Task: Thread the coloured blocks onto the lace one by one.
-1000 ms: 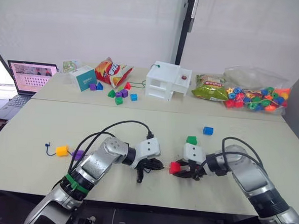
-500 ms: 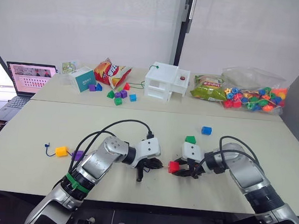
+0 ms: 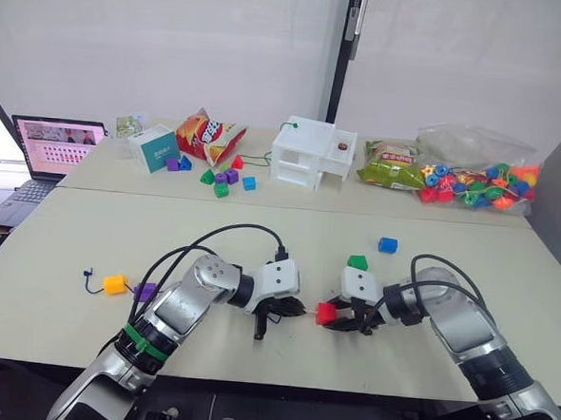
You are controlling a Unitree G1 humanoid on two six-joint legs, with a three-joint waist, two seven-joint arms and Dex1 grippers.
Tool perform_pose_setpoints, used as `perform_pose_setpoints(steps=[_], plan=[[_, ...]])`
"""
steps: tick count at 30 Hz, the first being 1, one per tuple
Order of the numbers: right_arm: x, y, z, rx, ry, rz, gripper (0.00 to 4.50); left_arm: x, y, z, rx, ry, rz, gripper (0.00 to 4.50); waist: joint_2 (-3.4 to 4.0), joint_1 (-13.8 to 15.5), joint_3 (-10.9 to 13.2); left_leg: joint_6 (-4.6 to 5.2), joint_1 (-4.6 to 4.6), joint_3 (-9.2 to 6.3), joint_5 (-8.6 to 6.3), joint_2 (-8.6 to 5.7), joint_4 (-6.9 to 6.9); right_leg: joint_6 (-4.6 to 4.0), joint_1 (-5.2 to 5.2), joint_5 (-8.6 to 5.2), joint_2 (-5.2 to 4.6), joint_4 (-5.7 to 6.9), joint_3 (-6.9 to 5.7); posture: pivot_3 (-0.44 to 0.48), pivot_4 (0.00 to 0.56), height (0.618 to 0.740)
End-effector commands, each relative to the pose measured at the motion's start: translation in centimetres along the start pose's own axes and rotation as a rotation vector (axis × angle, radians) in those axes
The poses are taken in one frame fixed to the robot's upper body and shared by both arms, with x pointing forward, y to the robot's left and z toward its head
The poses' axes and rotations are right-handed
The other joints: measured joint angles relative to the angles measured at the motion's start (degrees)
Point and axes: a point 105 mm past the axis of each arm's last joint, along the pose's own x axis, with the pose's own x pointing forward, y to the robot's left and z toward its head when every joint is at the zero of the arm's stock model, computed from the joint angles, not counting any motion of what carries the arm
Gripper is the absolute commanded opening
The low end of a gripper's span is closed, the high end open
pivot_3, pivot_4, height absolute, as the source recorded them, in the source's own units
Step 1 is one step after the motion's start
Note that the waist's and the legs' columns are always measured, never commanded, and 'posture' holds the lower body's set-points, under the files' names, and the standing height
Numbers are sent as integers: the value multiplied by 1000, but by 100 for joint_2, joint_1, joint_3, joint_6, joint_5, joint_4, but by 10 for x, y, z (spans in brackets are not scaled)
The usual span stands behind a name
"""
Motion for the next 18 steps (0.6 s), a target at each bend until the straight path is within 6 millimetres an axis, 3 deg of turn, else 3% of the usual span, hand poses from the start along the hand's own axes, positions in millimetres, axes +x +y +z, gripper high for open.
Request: perform_pose_setpoints(steps=[1, 6, 7, 14, 18], plan=[[26, 17, 19, -63, -54, 92, 1164, 20, -11, 27, 41, -87, -31, 0, 0, 3, 0, 0, 1, 0, 0, 0, 0, 0, 3, 0, 0, -1, 0, 0, 150, 740], [24, 17, 16, -51, -46, 87, 1164, 14, -3, 27, 8, -86, 14, 0, 0, 6, 0, 0, 10, -4, 0, 0, 2, 1, 19, 0, 0, -7, -3, 0, 150, 740], [23, 17, 15, -48, -42, 84, 1164, 11, -1, 27, 5, -86, 21, 707, -2, 3, 1, 0, 13, -5, 0, 0, 1, 1, 24, 0, 0, -7, -3, 0, 150, 740], [18, 17, 13, -38, -35, 70, 1164, -10, 1, 13, 11, -26, 35, 2905, -2, -49, 1, -2, -19, -4, 1, 3, -10, -5, -30, -4, 8, 6, 7, 0, 150, 740], [16, 16, 11, -33, -33, 62, 1164, -25, 0, 3, 5, 9, 35, 2905, -1, -67, 1, -2, -27, -4, 1, 5, -15, -7, -37, -5, 8, 0, 6, 0, 150, 740]])
